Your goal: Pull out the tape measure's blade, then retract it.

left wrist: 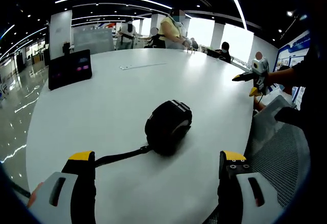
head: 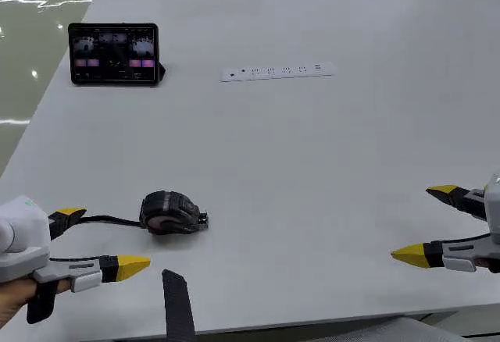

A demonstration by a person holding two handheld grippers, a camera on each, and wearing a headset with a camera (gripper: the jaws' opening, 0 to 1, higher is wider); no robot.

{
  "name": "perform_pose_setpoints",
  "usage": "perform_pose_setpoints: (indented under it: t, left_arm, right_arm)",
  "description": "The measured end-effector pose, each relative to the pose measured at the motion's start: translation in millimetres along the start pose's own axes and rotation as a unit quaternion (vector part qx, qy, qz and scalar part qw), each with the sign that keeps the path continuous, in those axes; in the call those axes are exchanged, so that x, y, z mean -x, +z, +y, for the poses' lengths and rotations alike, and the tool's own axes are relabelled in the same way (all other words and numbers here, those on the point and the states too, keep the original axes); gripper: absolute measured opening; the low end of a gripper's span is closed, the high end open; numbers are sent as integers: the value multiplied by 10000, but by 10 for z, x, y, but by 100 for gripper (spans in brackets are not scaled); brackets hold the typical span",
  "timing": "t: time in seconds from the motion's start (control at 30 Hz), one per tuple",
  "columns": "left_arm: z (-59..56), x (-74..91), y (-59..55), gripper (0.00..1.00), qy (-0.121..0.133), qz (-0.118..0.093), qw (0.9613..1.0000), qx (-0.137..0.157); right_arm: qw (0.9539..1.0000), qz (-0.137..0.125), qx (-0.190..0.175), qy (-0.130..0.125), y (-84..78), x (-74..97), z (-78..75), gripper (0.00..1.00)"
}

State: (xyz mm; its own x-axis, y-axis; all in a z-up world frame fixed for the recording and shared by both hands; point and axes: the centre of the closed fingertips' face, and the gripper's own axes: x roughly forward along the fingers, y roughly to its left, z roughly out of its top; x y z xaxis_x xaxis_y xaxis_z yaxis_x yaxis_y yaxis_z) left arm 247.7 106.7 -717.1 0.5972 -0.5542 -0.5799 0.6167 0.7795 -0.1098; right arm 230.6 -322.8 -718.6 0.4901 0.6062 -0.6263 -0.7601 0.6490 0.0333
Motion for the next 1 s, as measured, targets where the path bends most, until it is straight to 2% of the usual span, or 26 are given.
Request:
perform_pose_setpoints:
  t: [0.1, 0.63, 0.93, 1.0]
  left_arm:
    - [-10, 20, -3, 99, -23, 22, 10000, -22]
    - [-21, 86, -28, 99, -120, 100, 9999, -12]
    - [-12, 85, -5, 99, -110, 86, 9999, -22]
    - [6, 84, 2, 99, -52, 80, 9999, -113]
  right_arm:
    - [10000, 45, -58, 4, -19, 13, -1, 99]
    - [9999, 62, -96, -50, -13, 79, -71, 99]
    - [9998, 48, -183, -46, -33, 83, -83, 99]
    - [9998, 40, -205, -32, -38, 72, -64, 99]
